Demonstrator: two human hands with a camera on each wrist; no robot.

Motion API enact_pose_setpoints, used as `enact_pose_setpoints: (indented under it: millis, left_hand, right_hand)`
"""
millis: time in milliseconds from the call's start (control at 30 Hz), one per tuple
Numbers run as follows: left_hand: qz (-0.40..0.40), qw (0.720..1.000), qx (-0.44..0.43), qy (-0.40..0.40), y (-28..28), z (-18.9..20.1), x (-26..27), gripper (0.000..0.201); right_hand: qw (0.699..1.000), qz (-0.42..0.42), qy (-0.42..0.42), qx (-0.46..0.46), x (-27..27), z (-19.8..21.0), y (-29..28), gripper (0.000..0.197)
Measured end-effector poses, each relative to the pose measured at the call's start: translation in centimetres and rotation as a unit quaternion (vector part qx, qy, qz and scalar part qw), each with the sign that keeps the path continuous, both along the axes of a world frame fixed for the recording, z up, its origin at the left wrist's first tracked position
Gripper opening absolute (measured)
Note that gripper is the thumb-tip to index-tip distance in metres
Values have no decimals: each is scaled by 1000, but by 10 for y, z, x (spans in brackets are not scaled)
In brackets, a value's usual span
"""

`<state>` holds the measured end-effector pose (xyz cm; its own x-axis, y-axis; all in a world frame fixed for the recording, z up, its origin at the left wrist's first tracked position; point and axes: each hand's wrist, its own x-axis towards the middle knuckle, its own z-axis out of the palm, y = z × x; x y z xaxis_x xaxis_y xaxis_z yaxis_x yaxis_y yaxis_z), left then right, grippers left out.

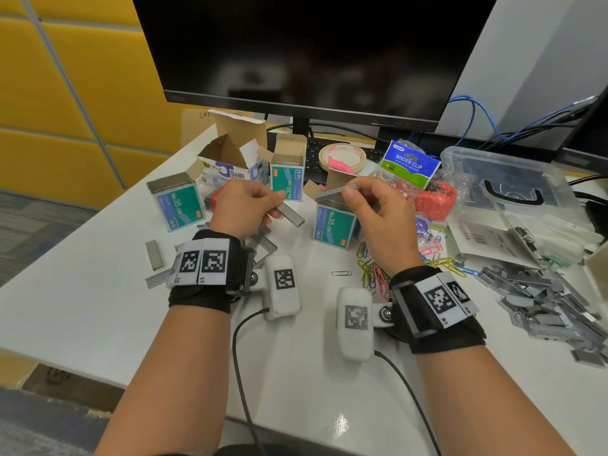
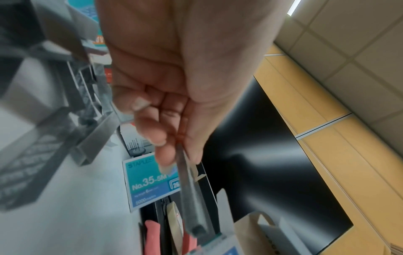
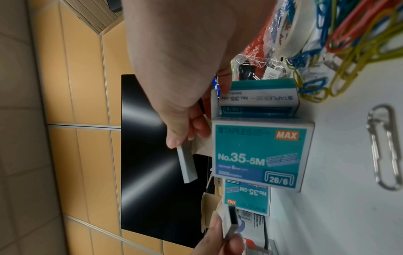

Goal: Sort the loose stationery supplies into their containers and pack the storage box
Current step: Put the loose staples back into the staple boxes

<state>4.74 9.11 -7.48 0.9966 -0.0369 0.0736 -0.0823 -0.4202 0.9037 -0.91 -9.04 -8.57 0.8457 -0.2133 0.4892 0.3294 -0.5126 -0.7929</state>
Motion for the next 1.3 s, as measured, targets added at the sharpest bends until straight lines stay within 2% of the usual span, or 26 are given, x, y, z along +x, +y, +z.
enact_pose_setpoints:
  millis: [133,300,400,567,633,767,833,900,1000,1067,1200,1300]
  left_hand:
    - [10,999,-34,-1,1,-2,1,16]
    - [-13,986,-166,-19,-2,0,-2,16]
    - [-49,972,-225,-36,-7,3,-4,8]
    - [-80,964,-243,-72,-12,3,-6,2]
    - [-100,961,-241,-89,-16,2,-8,6]
    - [-135,958,-217,-128,-22,2,-12,12]
    - [-148,955,-220,-133,-24,2,-13,14]
    - [-153,954,-222,-128,-25,1,-12,13]
    - [-151,955,-225,-124,-27,-1,-11,11]
    - [-150,954,-228,-124,-27,-2,-10,12]
    - [-145,954,-227,-129,-27,-3,-9,15]
    - [-138,958,-215,-134,-29,-3,-10,13]
  right_hand:
    - [1000,9,4,-1,-2,1,1,8]
    - [999,-3,-25,37,-4,4,-1,12]
    - [996,-24,-45,69,-3,3,-1,16]
    - [983,-32,-76,165,-1,5,-5,31]
    - [968,-38,-82,235,0,6,-8,37]
    - [931,-29,-87,354,3,4,-13,38]
    - [916,-11,-77,393,3,5,-15,47]
    - [911,-4,-53,408,3,7,-15,42]
    - [941,-35,-12,336,4,6,-15,18]
    - [958,-38,-9,285,3,5,-13,9]
    - [975,-10,-18,220,0,7,-10,10]
    - [995,-28,-47,79,-1,8,-10,15]
